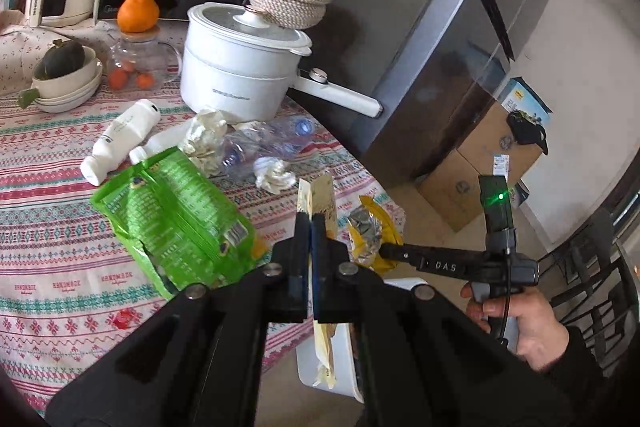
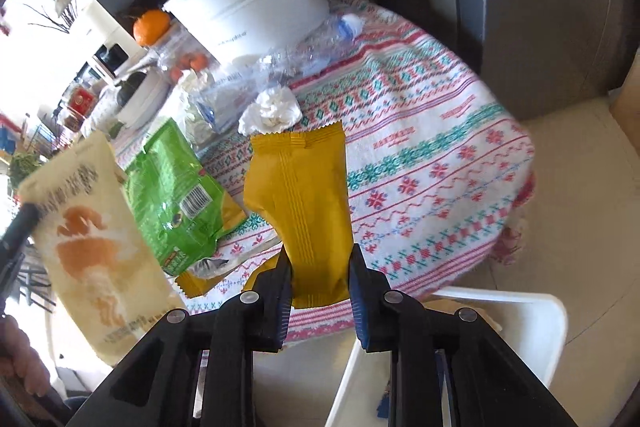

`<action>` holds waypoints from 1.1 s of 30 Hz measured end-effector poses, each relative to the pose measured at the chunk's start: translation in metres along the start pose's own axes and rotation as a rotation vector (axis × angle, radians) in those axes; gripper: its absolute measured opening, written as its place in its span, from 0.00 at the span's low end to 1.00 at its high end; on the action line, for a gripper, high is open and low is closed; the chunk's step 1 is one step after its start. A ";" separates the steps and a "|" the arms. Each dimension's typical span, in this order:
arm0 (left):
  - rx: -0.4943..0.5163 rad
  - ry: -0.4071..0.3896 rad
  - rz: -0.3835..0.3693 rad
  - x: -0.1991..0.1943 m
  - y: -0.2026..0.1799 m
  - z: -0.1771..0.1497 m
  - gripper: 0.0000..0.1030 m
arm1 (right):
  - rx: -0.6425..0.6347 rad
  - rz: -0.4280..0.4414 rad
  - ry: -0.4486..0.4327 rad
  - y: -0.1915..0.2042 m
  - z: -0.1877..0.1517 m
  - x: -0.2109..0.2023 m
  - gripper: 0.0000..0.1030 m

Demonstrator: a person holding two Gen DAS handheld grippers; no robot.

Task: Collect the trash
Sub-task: 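Carry the pouch and yellow wrapper over the white bin and release both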

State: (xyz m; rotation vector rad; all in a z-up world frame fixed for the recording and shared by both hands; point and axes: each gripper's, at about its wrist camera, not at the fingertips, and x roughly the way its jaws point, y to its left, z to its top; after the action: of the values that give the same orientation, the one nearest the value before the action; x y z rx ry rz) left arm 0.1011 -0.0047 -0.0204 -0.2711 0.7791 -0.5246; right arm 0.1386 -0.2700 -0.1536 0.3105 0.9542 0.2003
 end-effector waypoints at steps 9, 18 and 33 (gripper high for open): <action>0.091 0.131 -0.119 0.035 -0.055 -0.035 0.01 | 0.057 -0.054 -0.060 -0.046 -0.039 -0.056 0.25; 0.153 0.209 -0.189 0.066 -0.097 -0.074 0.01 | 0.085 -0.130 -0.054 -0.091 -0.075 -0.081 0.26; 0.227 0.242 -0.054 0.087 -0.101 -0.091 0.42 | 0.103 -0.151 -0.004 -0.121 -0.096 -0.079 0.26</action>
State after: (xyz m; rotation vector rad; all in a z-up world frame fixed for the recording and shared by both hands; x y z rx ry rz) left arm 0.0512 -0.1404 -0.0919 -0.0173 0.9395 -0.6998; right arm 0.0186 -0.3911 -0.1870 0.3316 0.9817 0.0123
